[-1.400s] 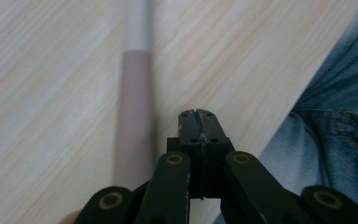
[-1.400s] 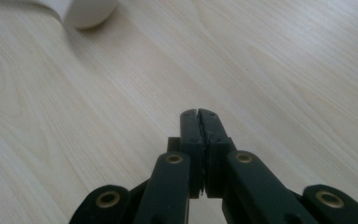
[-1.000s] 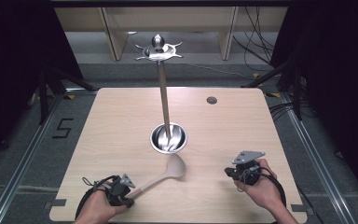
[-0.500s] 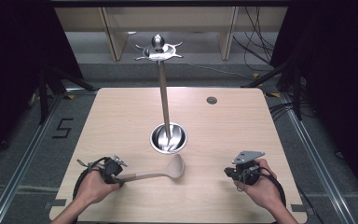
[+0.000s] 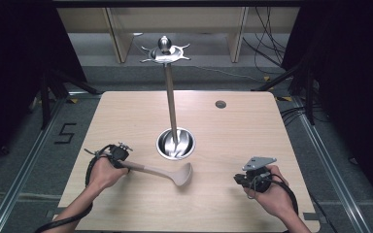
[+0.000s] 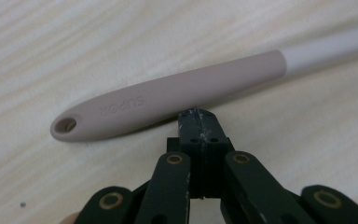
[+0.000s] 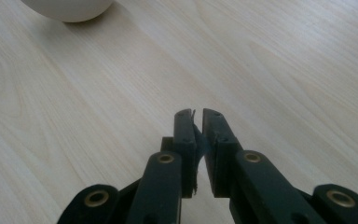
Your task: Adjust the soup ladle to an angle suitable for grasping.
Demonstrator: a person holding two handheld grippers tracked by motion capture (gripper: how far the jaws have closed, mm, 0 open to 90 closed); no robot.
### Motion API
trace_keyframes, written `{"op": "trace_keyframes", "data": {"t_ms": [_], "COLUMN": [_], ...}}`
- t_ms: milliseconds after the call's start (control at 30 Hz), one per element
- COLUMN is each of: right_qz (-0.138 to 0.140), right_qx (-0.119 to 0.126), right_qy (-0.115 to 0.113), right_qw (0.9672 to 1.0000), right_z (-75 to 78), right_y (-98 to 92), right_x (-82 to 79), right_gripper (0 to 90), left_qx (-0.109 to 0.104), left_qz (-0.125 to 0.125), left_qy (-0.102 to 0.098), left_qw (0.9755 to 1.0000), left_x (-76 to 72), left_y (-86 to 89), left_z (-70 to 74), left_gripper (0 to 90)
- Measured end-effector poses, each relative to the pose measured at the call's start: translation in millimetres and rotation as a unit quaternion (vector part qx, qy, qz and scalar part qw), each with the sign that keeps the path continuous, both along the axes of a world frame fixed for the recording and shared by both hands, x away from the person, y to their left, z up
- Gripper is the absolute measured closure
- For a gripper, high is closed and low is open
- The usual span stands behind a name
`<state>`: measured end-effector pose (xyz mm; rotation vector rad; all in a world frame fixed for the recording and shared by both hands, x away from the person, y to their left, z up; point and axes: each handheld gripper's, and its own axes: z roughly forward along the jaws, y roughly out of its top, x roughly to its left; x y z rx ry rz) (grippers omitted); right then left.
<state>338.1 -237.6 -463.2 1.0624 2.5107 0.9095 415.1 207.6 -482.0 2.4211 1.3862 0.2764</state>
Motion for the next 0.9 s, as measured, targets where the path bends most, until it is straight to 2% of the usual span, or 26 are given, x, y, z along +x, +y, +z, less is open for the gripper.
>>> {"op": "trace_keyframes", "data": {"t_ms": [33, 67, 100, 133, 200, 233, 267, 300, 333, 367, 400, 433, 467, 500, 533, 567, 633, 667, 700, 733, 767, 800, 833, 867, 900], "right_qz": [-0.008, -0.009, -0.009, -0.003, -0.005, -0.005, -0.001, -0.001, -0.003, -0.003, -0.008, -0.008, -0.006, -0.006, -0.004, -0.006, -0.011, -0.014, -0.014, -0.016, -0.022, -0.022, -0.023, -0.023, -0.032], "right_qx": [0.004, 0.004, 0.004, -0.003, 0.0, 0.0, 0.0, 0.0, 0.004, 0.004, 0.013, 0.013, 0.014, 0.014, 0.014, 0.017, 0.021, 0.023, 0.023, 0.021, 0.023, 0.023, 0.024, 0.024, 0.027], "right_qy": [0.014, 0.017, 0.017, 0.017, 0.016, 0.016, 0.009, 0.009, 0.01, 0.01, 0.005, 0.005, 0.005, 0.005, 0.009, 0.01, 0.002, 0.003, 0.003, 0.001, 0.004, 0.004, -0.001, -0.001, 0.007], "right_qw": [0.9999, 0.9998, 0.9998, 0.9998, 0.9999, 0.9999, 1.0, 1.0, 0.9999, 0.9999, 0.9999, 0.9999, 0.9999, 0.9999, 0.9999, 0.9998, 0.9997, 0.9996, 0.9996, 0.9996, 0.9995, 0.9995, 0.9994, 0.9994, 0.9991], "right_z": [0.4, 0.6, 0.6, 0.9, 0.9, 0.9, 1.2, 1.2, 1.1, 1.1, 0.3, 0.3, 0.5, 0.5, 1.2, 0.6, -0.2, 0.6, 0.6, 2.8, 3.8, 3.8, 4.2, 4.2, 5.3], "right_y": [0.2, 0.1, 0.1, -1.1, -1.7, -1.7, -3.2, -3.2, -3.6, -3.6, -3.6, -3.6, -4.4, -4.4, -5.9, -6.0, -7.6, -8.9, -8.9, -12.2, -12.6, -12.6, -14.9, -14.9, -14.3], "right_x": [-1.0, -1.1, -1.1, -0.3, -0.7, -0.7, -0.5, -0.5, -1.7, -1.7, -2.6, -2.6, -2.1, -2.1, -1.2, -1.1, 0.1, -0.3, -0.3, -0.3, -1.8, -1.8, -1.6, -1.6, -3.2], "right_gripper": [83.1, 82.7, 82.7, 82.2, 80.6, 80.6, 78.9, 78.9, 77.6, 77.6, 76.4, 76.4, 75.0, 75.0, 73.6, 73.0, 71.7, 71.0, 71.0, 69.8, 69.5, 69.5, 69.0, 69.0, 68.9], "left_qx": [-0.007, -0.013, -0.013, -0.024, -0.025, -0.042, -0.049, -0.062, -0.079, -0.079, -0.11, -0.11, -0.141, -0.141, -0.169, -0.182, -0.187, -0.187, -0.19, -0.19, -0.192, -0.192, -0.192, -0.199, -0.196], "left_qz": [-0.001, 0.005, 0.005, 0.016, 0.018, 0.034, 0.039, 0.053, 0.058, 0.058, 0.09, 0.09, 0.11, 0.11, 0.13, 0.146, 0.154, 0.154, 0.159, 0.161, 0.175, 0.175, 0.167, 0.17, 0.159], "left_qy": [0.0, 0.003, 0.003, 0.005, 0.006, 0.0, 0.004, 0.007, -0.001, -0.001, -0.019, -0.019, -0.027, -0.027, -0.035, -0.041, -0.045, -0.045, -0.054, -0.059, -0.071, -0.071, -0.07, -0.072, -0.066], "left_qw": [1.0, 0.9999, 0.9999, 0.9996, 0.9995, 0.9986, 0.998, 0.9967, 0.9952, 0.9952, 0.9897, 0.9897, 0.9836, 0.9836, 0.9763, 0.9715, 0.9693, 0.9693, 0.9673, 0.9668, 0.9631, 0.9631, 0.9646, 0.9625, 0.9655], "left_x": [5.9, 8.0, 8.0, 9.8, 10.8, 8.9, 6.9, 3.2, -3.7, -3.7, -14.3, -14.3, -21.5, -21.5, -27.0, -29.1, -30.2, -30.2, -30.3, -30.5, -29.6, -29.6, -30.4, -30.4, -30.6], "left_y": [1.1, 1.2, 1.2, 1.2, 3.7, 4.2, 6.4, 7.6, 13.2, 13.2, 19.6, 19.6, 24.8, 24.8, 29.4, 30.0, 32.8, 32.8, 33.3, 34.3, 32.3, 32.3, 33.5, 32.2, 33.3], "left_z": [0.4, 0.4, 0.4, -0.6, 0.3, -0.6, 0.8, 1.7, 3.0, 3.0, 3.9, 3.9, 4.6, 4.6, 4.4, 4.5, 5.6, 5.6, 5.7, 6.8, 7.4, 7.4, 9.0, 8.8, 9.3], "left_gripper": [89.1, 89.0, 88.9, 88.9, 85.8, 85.8, 78.8, 78.8, 71.8, 67.8, 63.3, 59.8, 56.6, 53.9, 50.2, 49.6, 49.2, 48.5, 48.5, 47.3, 46.8, 46.8, 46.5, 46.5, 46.2]}}
